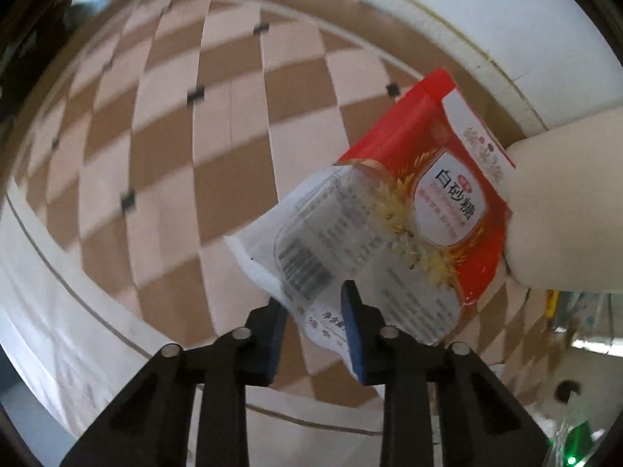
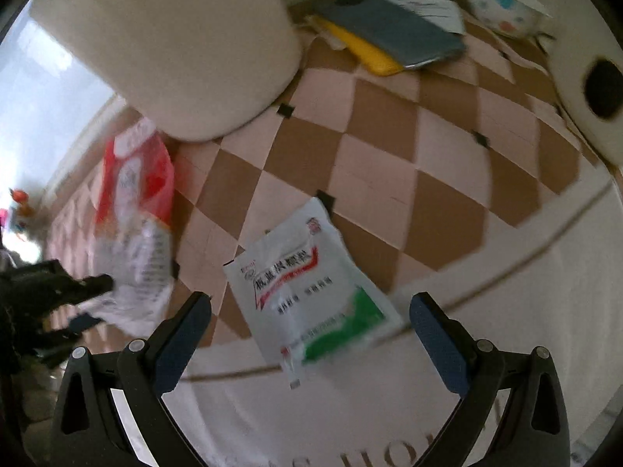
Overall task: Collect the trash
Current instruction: 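Grasp the red-white sugar bag with the left tool while the right tool grasps the white sachet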
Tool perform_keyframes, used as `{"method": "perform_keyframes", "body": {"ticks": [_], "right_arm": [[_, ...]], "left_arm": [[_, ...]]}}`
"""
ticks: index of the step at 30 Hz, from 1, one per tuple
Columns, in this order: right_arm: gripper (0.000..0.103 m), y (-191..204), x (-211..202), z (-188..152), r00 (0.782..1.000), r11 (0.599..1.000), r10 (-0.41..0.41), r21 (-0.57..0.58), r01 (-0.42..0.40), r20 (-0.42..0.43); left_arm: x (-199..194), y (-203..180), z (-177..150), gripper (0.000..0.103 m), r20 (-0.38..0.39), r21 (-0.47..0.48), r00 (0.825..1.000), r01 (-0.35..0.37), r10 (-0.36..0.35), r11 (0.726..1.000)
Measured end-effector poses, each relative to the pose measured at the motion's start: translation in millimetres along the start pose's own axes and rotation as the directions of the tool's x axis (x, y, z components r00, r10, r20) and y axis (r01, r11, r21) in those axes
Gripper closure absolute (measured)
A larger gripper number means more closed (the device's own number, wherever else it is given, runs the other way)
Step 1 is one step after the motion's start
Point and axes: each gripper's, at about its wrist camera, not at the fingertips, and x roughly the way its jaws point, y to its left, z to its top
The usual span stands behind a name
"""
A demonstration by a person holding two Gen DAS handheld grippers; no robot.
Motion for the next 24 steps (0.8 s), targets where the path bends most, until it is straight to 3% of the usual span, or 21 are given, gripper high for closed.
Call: {"method": "perform_keyframes", "body": {"ticks": [3,5,6,8,9,16,24], "right_arm": [[0.021,16.0,1.6,-3.3,0.991,0.989,-0.123,-0.077,0.126,0.047],[0.048,21.8,-0.2,-6.1,0.982,0.978,-0.168,-0.112,0.177,0.085],[0.052,22.8,-1.2,-7.4,0.981,0.976,-0.168,-0.121,0.180,0.100],[0.078,20.7,-4.1,-8.6,0.982,0.980,-0.149,-0.117,0.162,0.114],[0.085,19.7,-5.9,-9.5,0.984,0.982,-0.135,-0.114,0.148,0.113],[0.090,25.5,-38.1,-29.4,0.991,0.995,-0.027,-0.090,0.039,0.131],[0.090,64.6,-95.8,-84.0,0.982,0.986,0.101,-0.145,-0.077,0.160]], "left_arm": [[-17.9,3.4,-2.7,0.086,0.077,0.079,0.996,-0.045,0.039,0.996],[-34.0,7.5,-7.7,0.088,0.128,0.128,0.990,-0.071,0.054,0.989],[-41.7,10.3,-10.8,0.090,0.146,0.141,0.988,-0.075,0.054,0.987],[-62.9,17.0,-20.5,0.092,0.189,0.168,0.981,-0.084,0.051,0.982],[-72.6,21.1,-23.9,0.094,0.206,0.176,0.977,-0.087,0.050,0.980],[-142.6,43.2,-43.5,0.099,0.323,0.235,0.946,-0.096,0.015,0.967],[-198.8,113.6,-69.4,0.099,0.402,0.234,0.916,-0.111,0.008,0.966]]}}
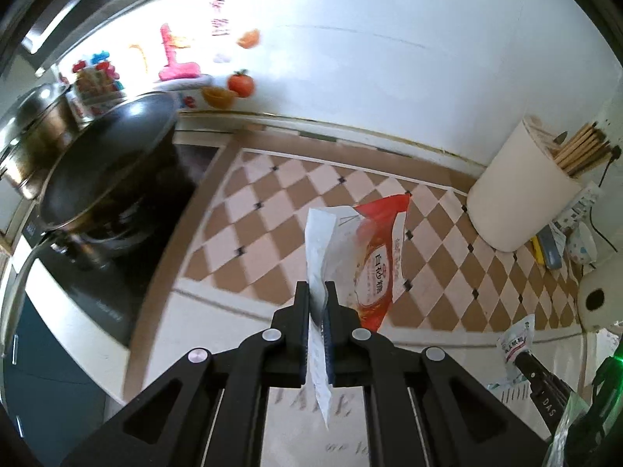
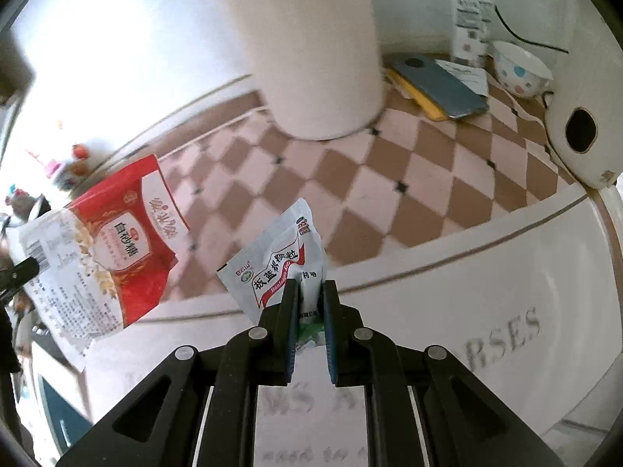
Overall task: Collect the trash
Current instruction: 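Grasp the red-white sugar bag with the left tool while the right tool grasps the white sachet, then carry sugar bag and sachet down over the trash bin and open both tools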
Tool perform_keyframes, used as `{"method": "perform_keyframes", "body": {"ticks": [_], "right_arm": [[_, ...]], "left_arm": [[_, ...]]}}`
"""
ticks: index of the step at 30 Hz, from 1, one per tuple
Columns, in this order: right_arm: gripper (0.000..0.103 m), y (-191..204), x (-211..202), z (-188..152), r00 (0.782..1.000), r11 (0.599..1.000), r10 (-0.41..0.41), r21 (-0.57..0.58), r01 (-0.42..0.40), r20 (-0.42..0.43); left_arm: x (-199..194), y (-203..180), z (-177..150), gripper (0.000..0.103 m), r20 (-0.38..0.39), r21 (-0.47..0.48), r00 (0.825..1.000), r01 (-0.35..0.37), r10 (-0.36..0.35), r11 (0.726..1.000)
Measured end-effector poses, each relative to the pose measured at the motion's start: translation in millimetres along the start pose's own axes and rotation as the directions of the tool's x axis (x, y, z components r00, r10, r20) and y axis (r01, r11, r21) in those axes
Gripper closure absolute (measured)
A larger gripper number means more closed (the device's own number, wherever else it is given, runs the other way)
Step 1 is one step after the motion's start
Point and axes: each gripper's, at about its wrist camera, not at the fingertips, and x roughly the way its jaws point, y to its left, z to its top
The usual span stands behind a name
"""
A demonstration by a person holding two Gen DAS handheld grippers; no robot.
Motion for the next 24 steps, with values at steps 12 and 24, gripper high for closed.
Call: {"method": "perform_keyframes", "body": {"ticks": [12,24], "right_arm": [[0.091,88.4,-99.0,-121.9,0.993,0.992,0.083,-0.103,-0.074,0.085],[0.091,150.0,-106.4,-335.6,0.990,0.978,0.093,-0.178,-0.110,-0.102]], "left_arm": [[-122.8,138.2,-106.4,0.099,0.100,0.003,0.995,-0.019,0.018,1.000],[-98.6,278.5,-287.0,0.099,-0.212,0.006,0.966,-0.148,0.146,0.989]]}}
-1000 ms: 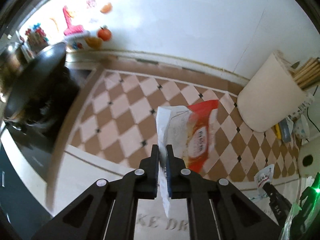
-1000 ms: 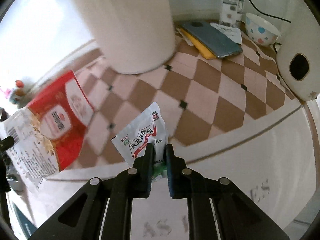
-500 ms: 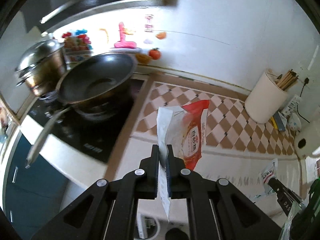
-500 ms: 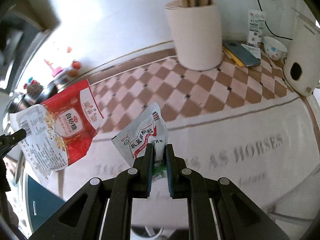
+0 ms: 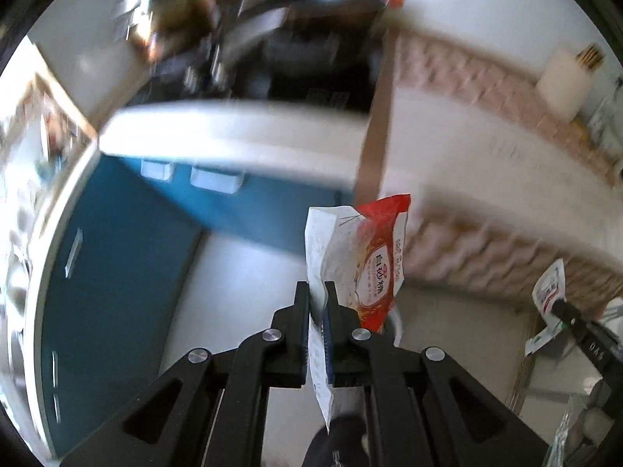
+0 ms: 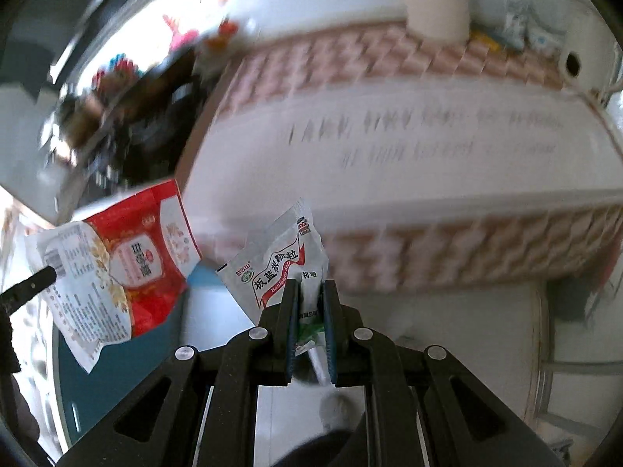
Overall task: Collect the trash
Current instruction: 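Carry sugar bag and sachet down over the trash bin and open both tools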
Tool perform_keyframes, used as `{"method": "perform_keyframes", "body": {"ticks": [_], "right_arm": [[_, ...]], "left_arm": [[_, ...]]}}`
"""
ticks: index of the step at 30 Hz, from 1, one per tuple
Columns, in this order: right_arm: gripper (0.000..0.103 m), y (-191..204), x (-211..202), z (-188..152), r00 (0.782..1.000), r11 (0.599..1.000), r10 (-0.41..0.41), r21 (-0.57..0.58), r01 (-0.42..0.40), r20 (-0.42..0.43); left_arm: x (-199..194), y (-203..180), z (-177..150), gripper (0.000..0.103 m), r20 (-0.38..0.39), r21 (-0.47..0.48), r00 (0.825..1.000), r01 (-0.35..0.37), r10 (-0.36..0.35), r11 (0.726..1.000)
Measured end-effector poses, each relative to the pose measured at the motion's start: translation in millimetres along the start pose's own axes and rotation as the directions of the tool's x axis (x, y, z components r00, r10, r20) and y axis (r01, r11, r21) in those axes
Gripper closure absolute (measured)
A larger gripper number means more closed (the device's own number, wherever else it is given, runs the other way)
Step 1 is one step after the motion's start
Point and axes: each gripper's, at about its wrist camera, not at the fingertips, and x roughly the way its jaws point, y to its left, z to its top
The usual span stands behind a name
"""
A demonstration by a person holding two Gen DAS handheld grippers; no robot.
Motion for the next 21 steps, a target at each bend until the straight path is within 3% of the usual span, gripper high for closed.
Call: {"method": "perform_keyframes", "body": {"ticks": [4,9,14,16,21], "right_arm": [[0.091,12.4,55.3,-48.7,0.991,0.998,-0.025,-0.056,0.018,-0.131],[0.091,6.3,150.6,-98.7,0.960,0.992,-0.082,-0.114,0.053,-0.267],[0.091,-10.9,265.3,-140.9,0.928,0.986,-0.120,-0.155,0.068,-0.354],[0.091,-19.5,319.2,-160.1,0.913,0.983,-0.131,-0.173,0.067,-0.387],[0.091,-35.9,422.9,-187.1,0.884,0.977,-0.157,-0.197,0.075,-0.440]], "left_arm": [[80.8,8.2,-38.9,0.099,-0.152,-0.028,0.988,-0.034,0.029,0.999],[214.0,-0.7,-73.4,0.099,-0.302,-0.037,0.951,-0.075,0.061,0.996],[354.9,-17.2,-97.8,0.099,-0.419,-0.035,0.904,-0.108,0.084,0.993],[414.3,-26.4,-107.9,0.099,-0.475,-0.041,0.877,-0.098,0.067,0.994],[511.5,-46.0,-128.9,0.099,-0.565,-0.036,0.824,-0.076,0.042,0.996]]}}
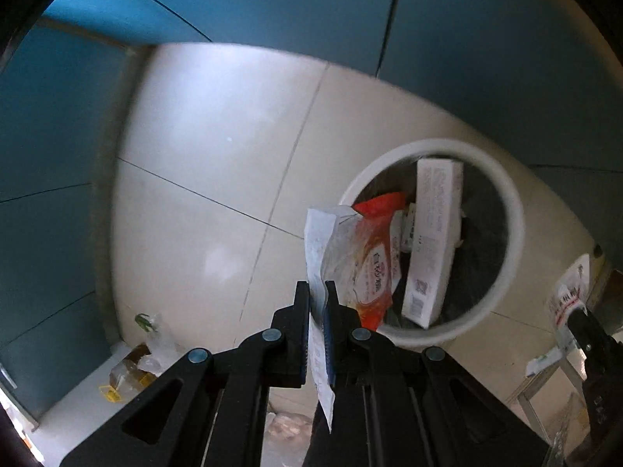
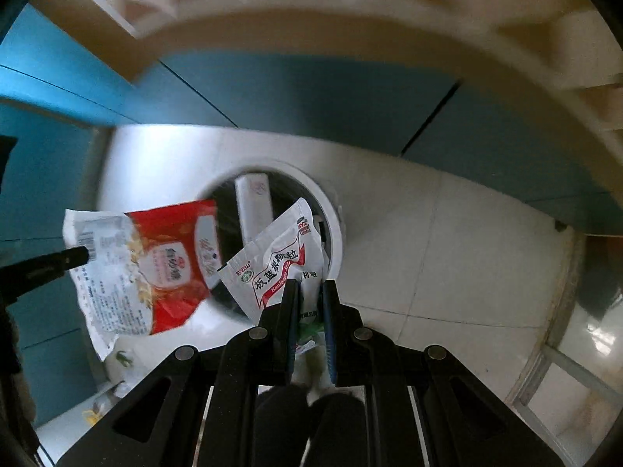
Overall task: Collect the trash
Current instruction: 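Carry sugar bag and sachet down over the trash bin and open both tools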
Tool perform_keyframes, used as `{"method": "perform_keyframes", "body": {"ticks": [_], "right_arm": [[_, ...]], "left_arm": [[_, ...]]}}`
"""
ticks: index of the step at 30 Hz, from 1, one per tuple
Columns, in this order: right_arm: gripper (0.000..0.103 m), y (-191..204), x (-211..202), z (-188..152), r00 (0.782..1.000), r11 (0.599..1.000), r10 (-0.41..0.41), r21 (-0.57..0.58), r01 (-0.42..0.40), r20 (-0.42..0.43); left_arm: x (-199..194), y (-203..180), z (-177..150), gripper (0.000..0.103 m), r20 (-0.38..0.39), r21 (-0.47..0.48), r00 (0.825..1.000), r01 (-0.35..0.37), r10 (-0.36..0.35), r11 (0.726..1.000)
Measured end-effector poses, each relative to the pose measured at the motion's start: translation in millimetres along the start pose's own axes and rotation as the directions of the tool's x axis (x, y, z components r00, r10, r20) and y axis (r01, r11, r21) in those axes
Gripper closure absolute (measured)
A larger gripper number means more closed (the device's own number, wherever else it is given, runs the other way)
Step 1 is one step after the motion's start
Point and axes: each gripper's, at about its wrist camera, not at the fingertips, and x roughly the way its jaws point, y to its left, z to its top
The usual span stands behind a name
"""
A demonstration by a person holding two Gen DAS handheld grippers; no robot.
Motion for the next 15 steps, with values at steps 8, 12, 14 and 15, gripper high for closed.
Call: {"method": "perform_keyframes", "body": {"ticks": [8,12,14,15], "right_arm": [[0.090,9.1,119.3,36.9,0.995,1.000,-0.005,-0.006,0.004,-0.101],[0.083,17.4,143.0,42.5,0.991,0.999,-0.034,-0.013,0.033,-0.129],[0.064,16.0,146.0,43.4,0.989,1.000,-0.029,-0.005,0.029,-0.143],[0.060,15.0,144.0,43.5,0.990,1.000,-0.021,-0.002,0.021,-0.139]], "left_arm": [[52.9,-2.7,14.0,0.092,-0.053,0.008,0.998,0.026,-0.026,1.000],[35.3,9.6,10.3,0.079,-0.031,-0.030,0.996,0.086,-0.087,0.996],[25.1,12.4,6.6,0.038,0.001,-0.031,0.994,0.105,-0.105,0.994],[18.6,14.6,3.6,0.011,0.024,-0.035,0.994,0.110,-0.109,0.993]]}}
